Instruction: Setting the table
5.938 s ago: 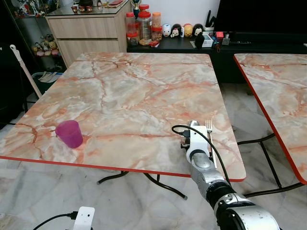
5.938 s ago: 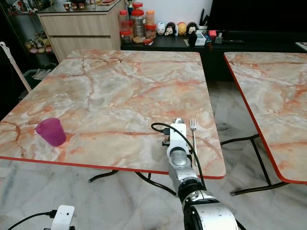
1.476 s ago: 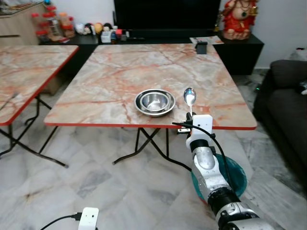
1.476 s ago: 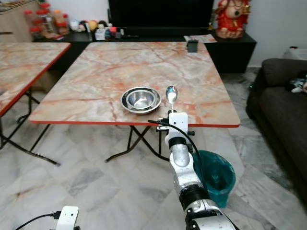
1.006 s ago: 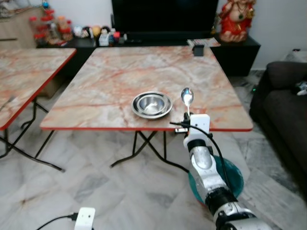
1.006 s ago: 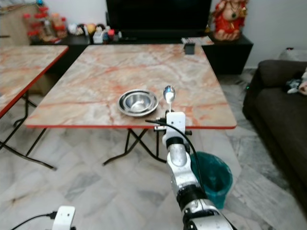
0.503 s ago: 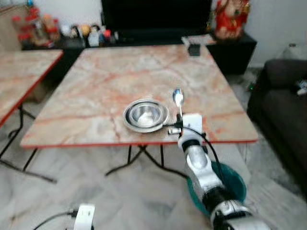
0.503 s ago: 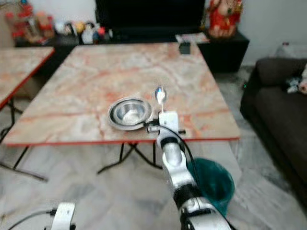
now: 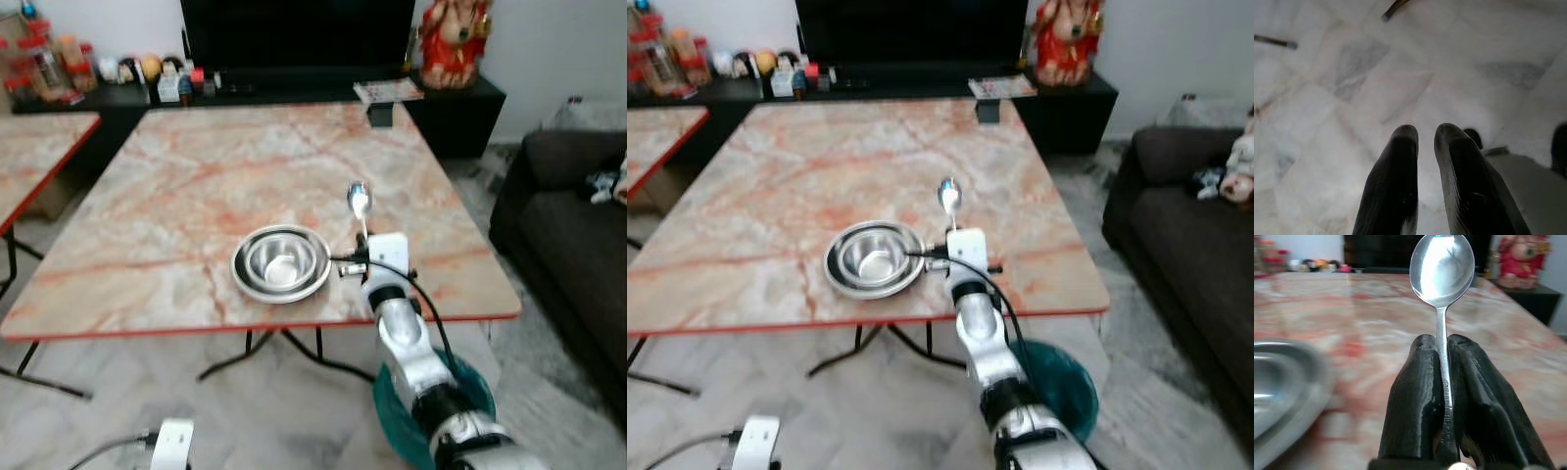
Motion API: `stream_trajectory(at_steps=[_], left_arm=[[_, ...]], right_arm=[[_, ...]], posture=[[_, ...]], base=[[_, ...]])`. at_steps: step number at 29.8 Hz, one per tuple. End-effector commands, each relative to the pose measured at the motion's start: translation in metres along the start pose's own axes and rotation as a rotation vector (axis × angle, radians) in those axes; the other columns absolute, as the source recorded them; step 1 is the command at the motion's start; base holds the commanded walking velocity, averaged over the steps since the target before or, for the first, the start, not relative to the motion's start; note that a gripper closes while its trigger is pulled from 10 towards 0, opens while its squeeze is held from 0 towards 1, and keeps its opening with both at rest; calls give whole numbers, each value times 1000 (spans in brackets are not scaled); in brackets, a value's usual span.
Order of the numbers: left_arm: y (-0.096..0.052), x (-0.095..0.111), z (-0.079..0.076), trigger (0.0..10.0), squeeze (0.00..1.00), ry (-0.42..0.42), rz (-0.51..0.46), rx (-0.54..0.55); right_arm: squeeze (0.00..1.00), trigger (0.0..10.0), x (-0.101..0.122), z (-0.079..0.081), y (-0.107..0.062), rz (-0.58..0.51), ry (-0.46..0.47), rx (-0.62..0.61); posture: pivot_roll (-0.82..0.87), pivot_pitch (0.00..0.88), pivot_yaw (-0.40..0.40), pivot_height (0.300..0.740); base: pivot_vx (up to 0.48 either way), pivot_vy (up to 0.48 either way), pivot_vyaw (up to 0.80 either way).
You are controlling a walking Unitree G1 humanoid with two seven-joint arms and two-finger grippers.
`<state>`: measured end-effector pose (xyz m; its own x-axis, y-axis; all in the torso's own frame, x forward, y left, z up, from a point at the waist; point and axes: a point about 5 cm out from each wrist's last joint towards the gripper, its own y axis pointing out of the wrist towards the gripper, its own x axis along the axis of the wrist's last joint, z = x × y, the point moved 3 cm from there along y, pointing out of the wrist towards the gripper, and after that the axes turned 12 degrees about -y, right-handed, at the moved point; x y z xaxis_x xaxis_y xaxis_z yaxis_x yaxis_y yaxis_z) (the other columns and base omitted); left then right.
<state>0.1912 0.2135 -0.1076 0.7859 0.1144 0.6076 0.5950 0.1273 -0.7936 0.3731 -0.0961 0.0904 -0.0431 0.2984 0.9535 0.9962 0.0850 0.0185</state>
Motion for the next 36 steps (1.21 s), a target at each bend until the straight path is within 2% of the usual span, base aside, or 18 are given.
stream_trajectory(at_steps=[1, 13, 16, 24, 28, 32, 36], left_arm=[[0, -2, -1, 10000, 0, -9, 7, 0], [0, -3, 2, 10000, 0, 5, 11, 10], [0, -3, 2, 10000, 0, 11, 13, 7], [0, -1, 1, 10000, 0, 24, 11, 3], [0, -1, 1, 10000, 0, 25, 11, 2], [0, -2, 1, 10000, 0, 25, 14, 3], [0, -3, 1, 10000, 0, 23, 16, 4]], right_arm=[[0, 10000, 3, -3, 1, -5, 5, -16], [0, 10000, -3, 7, -6, 9, 7, 29], [0, 10000, 0, 9, -2, 26, 43, 23], [0, 10000, -5, 14, 13, 208, 161, 41], [0, 10000, -8, 14, 17, 266, 135, 55], [0, 10000, -15, 16, 19, 373, 180, 94], [0, 10000, -15, 17, 20, 391, 151, 111]], posture=[[8, 0, 16, 740], [4, 0, 19, 740], [3, 0, 19, 740], [2, 0, 18, 740], [5, 0, 15, 740], [7, 0, 18, 740], [13, 0, 14, 740]], base=[[0, 0, 0], [0, 0, 0], [0, 0, 0], [0, 0, 0], [0, 0, 0], [0, 0, 0], [0, 0, 0]])
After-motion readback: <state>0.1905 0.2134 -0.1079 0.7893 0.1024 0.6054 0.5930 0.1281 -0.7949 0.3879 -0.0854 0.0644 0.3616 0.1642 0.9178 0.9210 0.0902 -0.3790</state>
